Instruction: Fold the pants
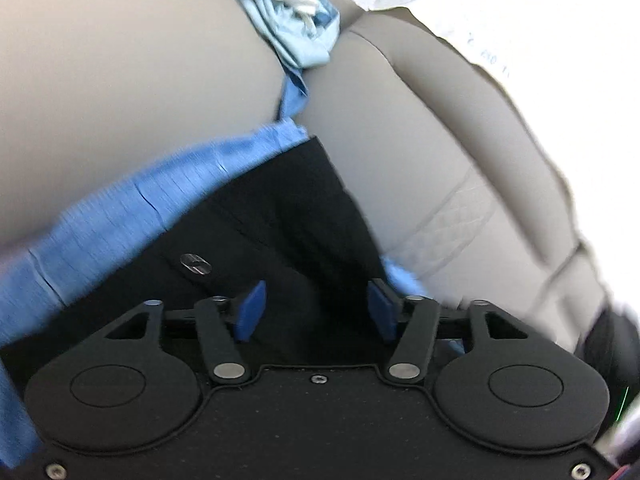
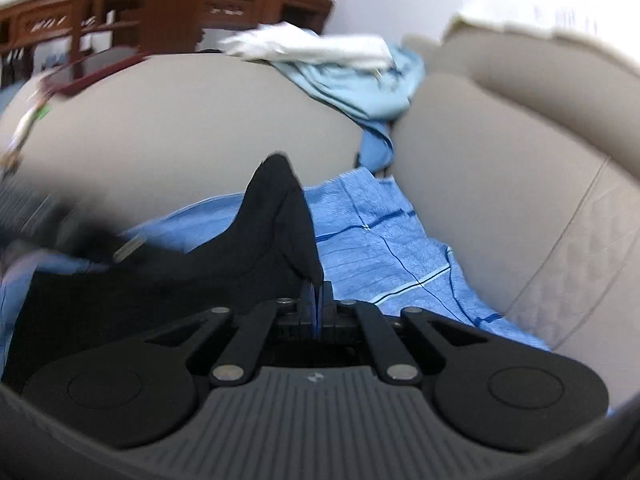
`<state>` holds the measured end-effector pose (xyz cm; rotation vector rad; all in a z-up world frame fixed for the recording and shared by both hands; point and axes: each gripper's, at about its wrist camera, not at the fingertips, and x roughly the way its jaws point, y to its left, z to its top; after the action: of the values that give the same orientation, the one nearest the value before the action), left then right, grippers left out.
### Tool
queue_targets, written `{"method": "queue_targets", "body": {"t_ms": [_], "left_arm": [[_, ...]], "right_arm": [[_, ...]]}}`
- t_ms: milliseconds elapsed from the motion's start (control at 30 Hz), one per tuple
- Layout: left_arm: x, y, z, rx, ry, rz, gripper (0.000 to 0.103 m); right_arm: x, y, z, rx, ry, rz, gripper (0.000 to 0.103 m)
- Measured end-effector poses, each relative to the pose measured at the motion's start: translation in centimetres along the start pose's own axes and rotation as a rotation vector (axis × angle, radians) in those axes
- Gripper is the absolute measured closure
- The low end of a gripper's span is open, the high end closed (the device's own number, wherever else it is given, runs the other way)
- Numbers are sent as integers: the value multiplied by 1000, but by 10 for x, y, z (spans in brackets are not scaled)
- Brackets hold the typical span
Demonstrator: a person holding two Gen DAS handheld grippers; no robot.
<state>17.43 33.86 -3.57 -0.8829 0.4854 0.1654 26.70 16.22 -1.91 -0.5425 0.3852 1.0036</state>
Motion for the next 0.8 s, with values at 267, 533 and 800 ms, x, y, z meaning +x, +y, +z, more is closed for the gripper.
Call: {"method": "queue_targets", "body": {"t_ms": [267, 533, 800], "left_arm": [[14, 3, -16, -33, 60, 49, 17], [16, 14, -33, -39, 31, 191, 67], [-28, 7, -22, 12, -41, 96, 87]], "right_arm": [[-43, 74, -42, -123, -50, -95, 101], [-73, 103, -61, 24, -108, -179, 101], [-107, 76, -87, 485, -175, -144, 42]]}}
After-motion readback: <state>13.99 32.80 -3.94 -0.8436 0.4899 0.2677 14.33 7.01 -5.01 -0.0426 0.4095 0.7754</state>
